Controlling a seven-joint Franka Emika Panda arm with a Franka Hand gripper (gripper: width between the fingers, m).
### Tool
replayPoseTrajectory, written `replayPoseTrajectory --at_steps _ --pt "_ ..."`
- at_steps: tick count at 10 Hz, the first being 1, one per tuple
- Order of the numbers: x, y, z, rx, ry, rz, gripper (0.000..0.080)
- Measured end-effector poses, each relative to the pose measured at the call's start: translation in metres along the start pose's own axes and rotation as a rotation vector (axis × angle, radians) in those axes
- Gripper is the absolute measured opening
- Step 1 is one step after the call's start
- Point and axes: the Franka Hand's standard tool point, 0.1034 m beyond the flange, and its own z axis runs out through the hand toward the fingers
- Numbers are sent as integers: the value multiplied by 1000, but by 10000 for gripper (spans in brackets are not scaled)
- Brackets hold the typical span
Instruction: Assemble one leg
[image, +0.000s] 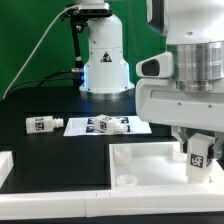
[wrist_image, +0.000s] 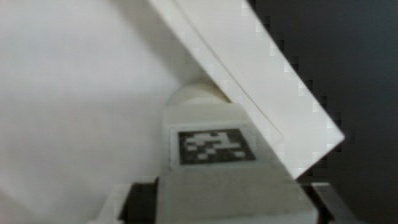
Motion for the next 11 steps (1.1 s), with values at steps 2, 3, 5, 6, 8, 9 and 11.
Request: replayPoseTrajectory --at_steps 2,3,5,6,8,9,11 --pt "-3 0 1 25 -50 354 293" --pt "-2 0 1 38 -72 455 293" --pt "-2 0 1 38 -73 480 299" --pt "-2 0 1 35 -71 443 299" --pt "-1 0 -1 26 -65 40 503" --pt "-5 3 1 8 -82 -113 618" --pt "-6 4 2 10 -83 -229 640"
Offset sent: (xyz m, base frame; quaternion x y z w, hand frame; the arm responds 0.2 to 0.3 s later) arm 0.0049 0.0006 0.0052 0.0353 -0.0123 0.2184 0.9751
